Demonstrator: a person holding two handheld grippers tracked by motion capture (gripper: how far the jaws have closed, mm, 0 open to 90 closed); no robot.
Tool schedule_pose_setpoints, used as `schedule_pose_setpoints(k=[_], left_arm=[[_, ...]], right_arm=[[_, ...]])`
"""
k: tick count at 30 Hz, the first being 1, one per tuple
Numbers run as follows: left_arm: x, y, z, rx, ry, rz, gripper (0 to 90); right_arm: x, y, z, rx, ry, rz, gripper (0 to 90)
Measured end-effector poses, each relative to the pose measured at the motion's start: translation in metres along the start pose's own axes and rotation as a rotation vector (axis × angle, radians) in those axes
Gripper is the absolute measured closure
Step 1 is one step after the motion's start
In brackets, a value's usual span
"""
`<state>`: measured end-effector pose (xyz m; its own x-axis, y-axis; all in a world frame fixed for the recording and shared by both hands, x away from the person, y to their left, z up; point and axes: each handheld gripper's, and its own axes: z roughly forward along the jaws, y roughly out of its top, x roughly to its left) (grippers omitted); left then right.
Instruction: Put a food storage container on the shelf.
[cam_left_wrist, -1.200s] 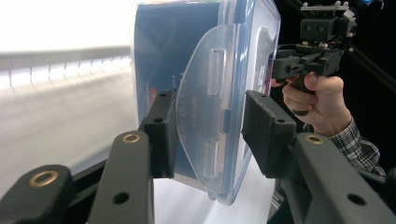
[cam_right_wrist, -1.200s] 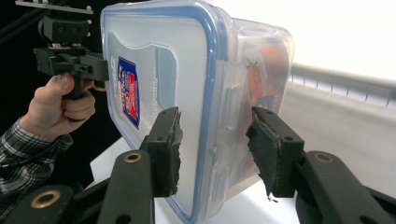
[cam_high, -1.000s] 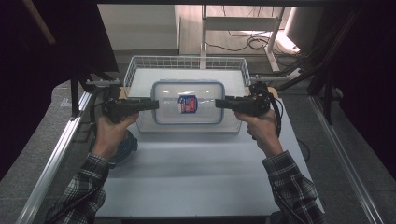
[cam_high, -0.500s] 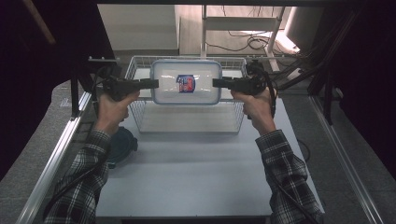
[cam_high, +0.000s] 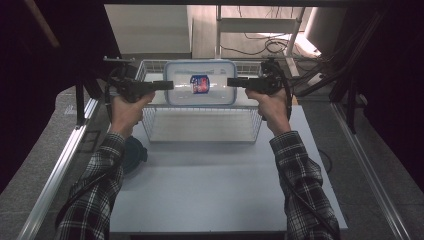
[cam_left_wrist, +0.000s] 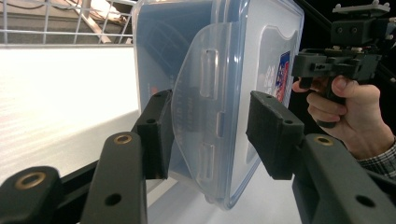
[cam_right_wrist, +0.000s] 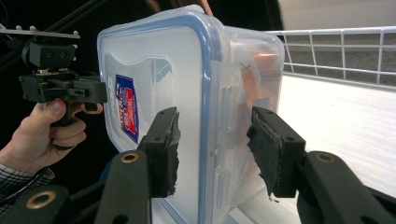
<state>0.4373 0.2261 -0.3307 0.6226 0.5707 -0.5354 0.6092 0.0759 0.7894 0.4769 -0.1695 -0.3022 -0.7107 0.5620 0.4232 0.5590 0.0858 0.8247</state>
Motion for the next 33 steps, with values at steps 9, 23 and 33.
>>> schedule_pose_setpoints(k=[9,23,33], left_arm=[[-0.010,0.001,0.006,0.010,0.092,0.093,43.6],[-0.014,0.007,0.015,0.013,0.247,0.151,25.7],[-0.020,0.007,0.015,0.020,0.281,0.173,42.4]], right_arm=[[0.004,0.000,0.003,-0.001,-0.062,-0.029,48.4],[0.009,-0.007,0.011,0.050,-0.150,-0.082,51.3],[0.014,-0.004,0.010,0.023,-0.189,-0.097,53.4]])
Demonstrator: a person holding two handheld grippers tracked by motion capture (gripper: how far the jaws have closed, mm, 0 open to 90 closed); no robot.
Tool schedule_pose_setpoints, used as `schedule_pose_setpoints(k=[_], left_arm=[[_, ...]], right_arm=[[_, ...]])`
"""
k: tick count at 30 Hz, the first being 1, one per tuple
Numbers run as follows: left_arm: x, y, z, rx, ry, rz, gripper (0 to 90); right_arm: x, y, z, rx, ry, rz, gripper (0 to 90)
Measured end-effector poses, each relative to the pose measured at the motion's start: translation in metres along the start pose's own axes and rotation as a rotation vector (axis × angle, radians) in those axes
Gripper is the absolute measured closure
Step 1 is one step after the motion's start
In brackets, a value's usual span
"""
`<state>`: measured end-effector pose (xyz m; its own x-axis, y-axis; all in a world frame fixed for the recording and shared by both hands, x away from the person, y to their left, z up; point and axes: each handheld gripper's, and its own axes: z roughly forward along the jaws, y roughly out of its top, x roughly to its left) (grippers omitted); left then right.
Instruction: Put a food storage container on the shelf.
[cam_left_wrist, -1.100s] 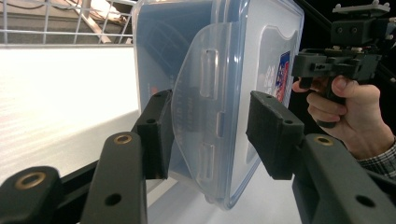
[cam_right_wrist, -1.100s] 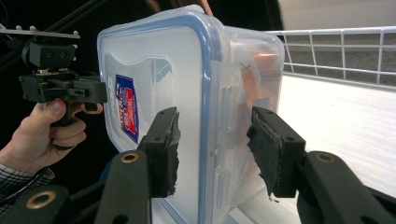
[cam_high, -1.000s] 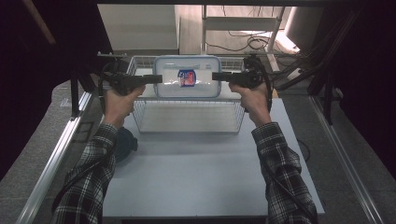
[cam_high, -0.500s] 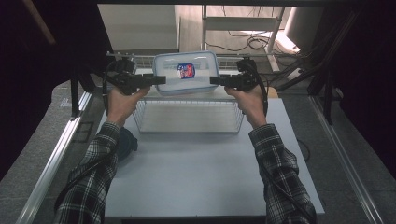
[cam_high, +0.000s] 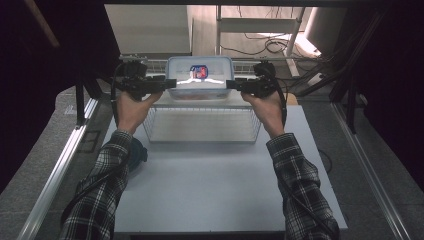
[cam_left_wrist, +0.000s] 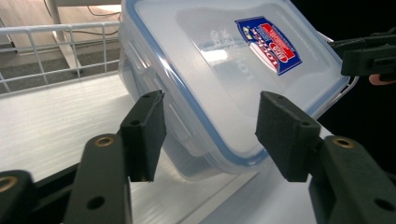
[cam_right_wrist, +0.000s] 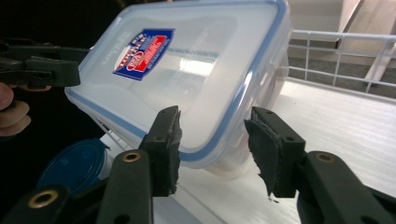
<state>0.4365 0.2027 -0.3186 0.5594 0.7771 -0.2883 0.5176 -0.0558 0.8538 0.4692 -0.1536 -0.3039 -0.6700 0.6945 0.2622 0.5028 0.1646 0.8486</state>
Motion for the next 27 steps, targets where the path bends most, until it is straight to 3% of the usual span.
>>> schedule_pose_setpoints(k=[6,11,18,27], left_arm=[[0.0027,0.0004,0.0028,-0.011,-0.022,-0.043,43.7],[0.0034,0.0020,0.0049,-0.006,-0.032,-0.045,43.8],[0.0025,0.0050,0.0068,-0.004,-0.014,-0.029,46.4],[-0.0018,0.0007,0.0048,-0.011,-0.018,-0.067,46.6]], right_arm=[[0.0029,0.0021,-0.0016,0.008,-0.021,-0.014,53.6],[0.0021,0.0018,-0.0043,0.011,-0.022,-0.010,53.6],[0.0027,0.0018,-0.0072,0.002,-0.022,-0.003,52.9],[0.0035,0.0015,-0.0063,-0.007,-0.047,-0.020,51.2]])
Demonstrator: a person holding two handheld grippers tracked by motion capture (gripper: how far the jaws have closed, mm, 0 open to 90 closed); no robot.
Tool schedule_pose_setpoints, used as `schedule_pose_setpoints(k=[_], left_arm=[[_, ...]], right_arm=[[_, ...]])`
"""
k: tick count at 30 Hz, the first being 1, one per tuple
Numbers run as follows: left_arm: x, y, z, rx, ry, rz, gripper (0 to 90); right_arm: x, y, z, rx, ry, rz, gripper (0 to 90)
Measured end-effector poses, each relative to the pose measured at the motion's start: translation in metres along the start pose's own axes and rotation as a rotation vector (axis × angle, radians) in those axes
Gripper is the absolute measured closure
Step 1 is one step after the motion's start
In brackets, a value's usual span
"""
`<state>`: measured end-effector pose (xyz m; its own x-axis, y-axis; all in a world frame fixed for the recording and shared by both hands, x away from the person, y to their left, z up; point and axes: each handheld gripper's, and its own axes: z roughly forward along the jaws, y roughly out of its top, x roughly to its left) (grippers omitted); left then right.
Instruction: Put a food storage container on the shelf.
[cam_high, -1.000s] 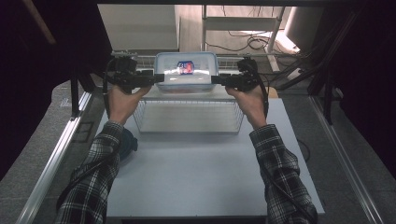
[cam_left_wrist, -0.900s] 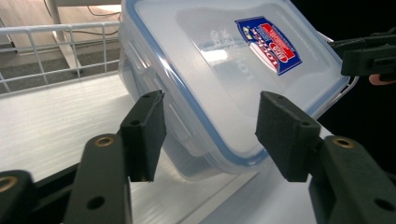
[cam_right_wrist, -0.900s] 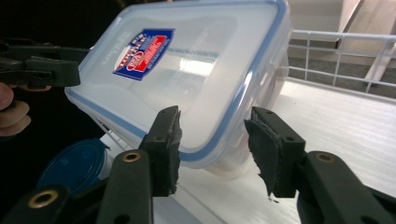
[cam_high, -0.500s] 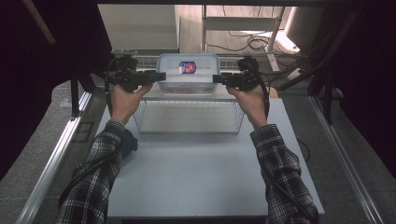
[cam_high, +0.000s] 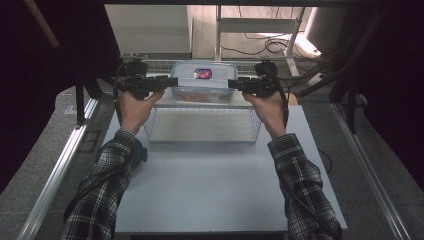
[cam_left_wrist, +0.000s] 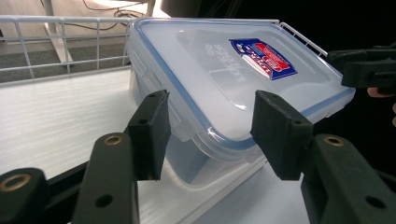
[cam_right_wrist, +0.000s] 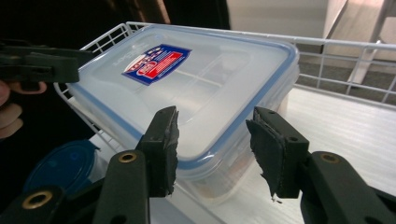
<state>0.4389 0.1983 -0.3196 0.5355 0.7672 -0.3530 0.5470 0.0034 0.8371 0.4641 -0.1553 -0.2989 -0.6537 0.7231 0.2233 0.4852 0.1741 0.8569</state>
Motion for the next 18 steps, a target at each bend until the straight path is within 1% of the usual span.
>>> schedule_pose_setpoints(k=[2,3,6,8,9,10,12,14,15,17,18], left_arm=[[-0.001,0.000,-0.001,0.001,0.000,0.000,46.7],[-0.001,-0.001,-0.001,0.000,0.000,0.000,46.8],[0.000,-0.002,-0.002,-0.002,-0.006,-0.004,47.3],[0.000,-0.003,-0.002,-0.005,-0.010,-0.012,47.5],[0.000,-0.004,-0.003,-0.007,-0.013,-0.016,47.6],[0.000,-0.004,-0.003,-0.008,-0.014,-0.019,47.6],[0.000,-0.005,-0.004,-0.009,-0.017,-0.020,47.7],[-0.001,-0.006,-0.005,-0.008,-0.017,-0.019,47.7],[-0.001,-0.006,-0.005,-0.007,-0.016,-0.018,47.7],[-0.001,-0.006,-0.005,-0.008,-0.017,-0.017,47.8],[-0.001,-0.006,-0.005,-0.009,-0.017,-0.017,47.8]], right_arm=[[0.002,0.000,-0.001,-0.007,-0.017,-0.019,52.7],[0.004,0.000,-0.001,-0.011,-0.026,-0.036,53.3],[0.008,0.000,-0.007,-0.017,-0.010,-0.053,55.1],[0.010,0.001,-0.009,0.000,-0.014,-0.070,55.4],[0.010,0.000,-0.009,0.010,-0.025,-0.077,55.4],[0.010,0.000,-0.010,0.009,-0.022,-0.081,55.4],[0.009,-0.002,-0.012,0.001,0.009,-0.074,54.8],[0.009,-0.006,-0.013,0.017,0.037,-0.083,51.8],[0.009,-0.008,-0.014,0.026,0.042,-0.093,50.8],[0.011,-0.013,-0.013,0.038,0.028,-0.115,51.6],[0.011,-0.015,-0.013,0.044,0.012,-0.128,53.6]])
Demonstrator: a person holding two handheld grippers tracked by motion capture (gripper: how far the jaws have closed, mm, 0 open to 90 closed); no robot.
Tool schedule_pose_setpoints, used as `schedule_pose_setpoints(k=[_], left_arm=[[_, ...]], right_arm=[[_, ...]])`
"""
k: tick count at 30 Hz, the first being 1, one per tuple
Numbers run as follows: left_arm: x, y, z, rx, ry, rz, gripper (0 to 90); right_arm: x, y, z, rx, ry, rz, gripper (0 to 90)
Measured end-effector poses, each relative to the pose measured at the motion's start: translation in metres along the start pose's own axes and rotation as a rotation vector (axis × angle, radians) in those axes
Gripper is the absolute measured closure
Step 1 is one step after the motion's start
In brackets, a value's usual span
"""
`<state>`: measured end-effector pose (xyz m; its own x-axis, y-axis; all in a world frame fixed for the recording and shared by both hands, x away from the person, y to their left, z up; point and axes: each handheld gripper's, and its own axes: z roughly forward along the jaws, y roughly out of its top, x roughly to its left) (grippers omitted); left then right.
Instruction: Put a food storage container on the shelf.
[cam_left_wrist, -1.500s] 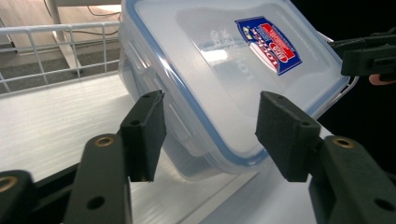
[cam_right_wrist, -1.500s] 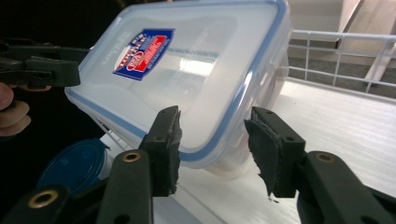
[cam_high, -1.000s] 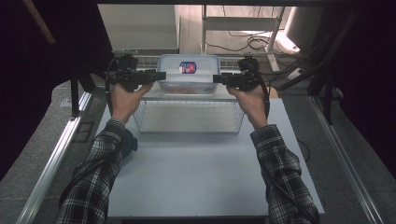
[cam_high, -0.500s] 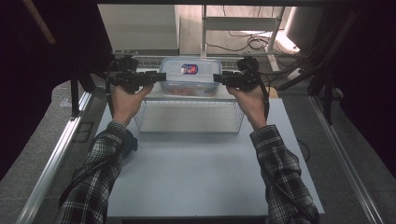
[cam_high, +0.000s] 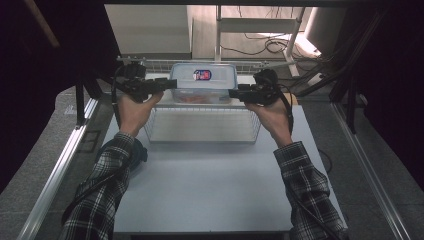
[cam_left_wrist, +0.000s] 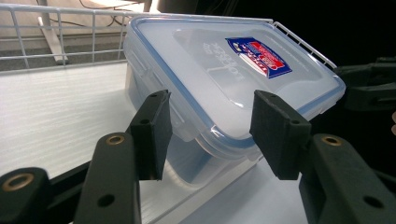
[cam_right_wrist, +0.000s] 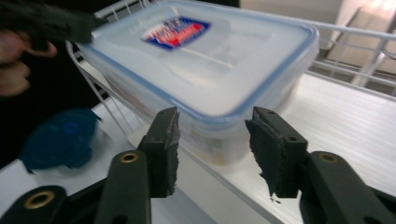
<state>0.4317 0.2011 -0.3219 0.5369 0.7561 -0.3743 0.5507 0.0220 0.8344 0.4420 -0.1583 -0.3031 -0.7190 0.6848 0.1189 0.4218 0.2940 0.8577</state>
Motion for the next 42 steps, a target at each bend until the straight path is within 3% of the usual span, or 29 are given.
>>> schedule_pose_setpoints(k=[13,16,22,26,30,42], left_arm=[[0.000,0.000,0.000,-0.007,-0.001,0.002,47.5],[-0.004,0.001,-0.002,-0.009,0.015,0.054,45.8],[-0.013,-0.003,-0.010,-0.039,-0.030,0.099,33.6],[-0.020,-0.014,-0.015,-0.009,-0.055,0.144,27.1],[-0.025,-0.031,-0.018,0.031,-0.050,0.190,26.3],[-0.031,-0.089,-0.033,0.070,-0.049,0.219,20.7]], right_arm=[[-0.001,0.003,0.000,-0.020,-0.028,0.008,57.3],[0.000,0.003,0.000,-0.021,-0.033,0.006,57.0],[0.000,-0.001,-0.006,-0.042,-0.023,0.007,46.5],[0.002,-0.008,-0.010,-0.041,-0.015,-0.007,38.0],[0.008,-0.017,-0.015,-0.052,-0.014,-0.029,30.8],[0.030,-0.050,-0.022,-0.047,0.001,-0.096,16.9]])
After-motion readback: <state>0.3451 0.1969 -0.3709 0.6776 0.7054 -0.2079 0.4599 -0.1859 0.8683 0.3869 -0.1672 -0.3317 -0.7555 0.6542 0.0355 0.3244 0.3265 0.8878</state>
